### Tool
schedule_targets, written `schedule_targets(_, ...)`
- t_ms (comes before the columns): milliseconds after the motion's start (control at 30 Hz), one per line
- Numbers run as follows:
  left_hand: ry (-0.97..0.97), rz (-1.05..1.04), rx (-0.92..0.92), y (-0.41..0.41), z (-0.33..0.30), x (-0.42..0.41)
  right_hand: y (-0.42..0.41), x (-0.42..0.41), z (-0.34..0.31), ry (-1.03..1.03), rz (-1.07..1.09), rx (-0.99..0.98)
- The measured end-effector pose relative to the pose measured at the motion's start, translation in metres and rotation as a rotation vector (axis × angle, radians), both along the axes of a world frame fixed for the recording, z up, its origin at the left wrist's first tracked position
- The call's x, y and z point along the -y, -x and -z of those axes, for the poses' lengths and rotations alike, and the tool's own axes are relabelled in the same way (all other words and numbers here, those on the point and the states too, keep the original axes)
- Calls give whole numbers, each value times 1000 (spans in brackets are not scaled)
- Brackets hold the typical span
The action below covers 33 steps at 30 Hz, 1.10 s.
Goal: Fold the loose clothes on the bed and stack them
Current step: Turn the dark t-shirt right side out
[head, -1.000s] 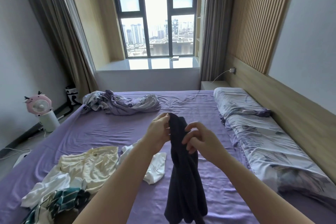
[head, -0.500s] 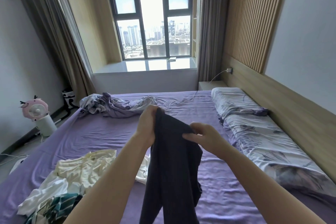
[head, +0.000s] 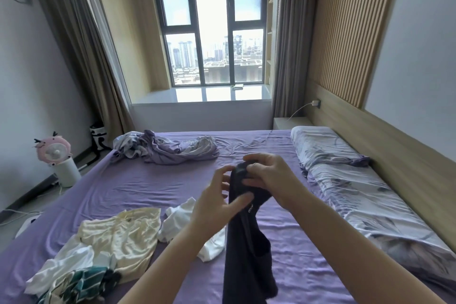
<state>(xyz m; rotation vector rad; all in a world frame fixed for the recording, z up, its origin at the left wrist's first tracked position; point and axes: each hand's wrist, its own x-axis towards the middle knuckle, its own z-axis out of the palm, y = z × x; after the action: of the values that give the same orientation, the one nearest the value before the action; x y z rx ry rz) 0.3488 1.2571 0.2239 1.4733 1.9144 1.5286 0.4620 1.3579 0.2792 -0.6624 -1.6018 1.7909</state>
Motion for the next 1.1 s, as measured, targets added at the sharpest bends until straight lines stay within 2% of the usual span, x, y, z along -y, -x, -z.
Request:
schedule_targets(33,66,-9,-26,0,1,-1,0,-1,-3,10,-30,7)
schedule_targets(100,50,-101,22,1,0,-8,1,-2,-6,-38,-63,76)
schedule_targets(133,18,-141,79,3,-3,-11,0,-3,-7,-165,-41,177)
schedule_targets(233,34,-110,183,9,-14,-20,-9,-10,-7,-874,110,717)
schedule_targets(267,52,-66,193,10,-18,-23,-12,-11,-6,-1048,148,842)
schedule_targets(333,68,-7,185,8,-26,-27,-15,-15,3,-1188,162,853)
schedule_targets(367,63,6,174,7,-29,-28,-15,-16,7,-1173,132,793)
schedule_targets(500,61,22,169,4,-37,-34,-17,-22,14,-800,5,482)
schedule_targets(567,96,36,224,8,-34,-33,-18,-25,16,-771,31,449)
schedule_targets(667,225,174,269,16,-21,-24,-19,-28,18,-740,67,396)
schedule_targets(733,319,241,209,20,-4,-15,-20,-29,16,-721,94,360)
schedule_targets(800,429,262,57,24,18,-7,-21,-32,14,-728,125,332)
schedule_targets(867,493,206,-74,30,33,1,-23,-34,13,-770,144,338)
schedule_targets(967,568,97,-157,46,52,7,-31,-39,15,-781,208,354)
schedule_targets(1100,636,-129,-90,64,65,8,-50,-50,26,-700,263,398)
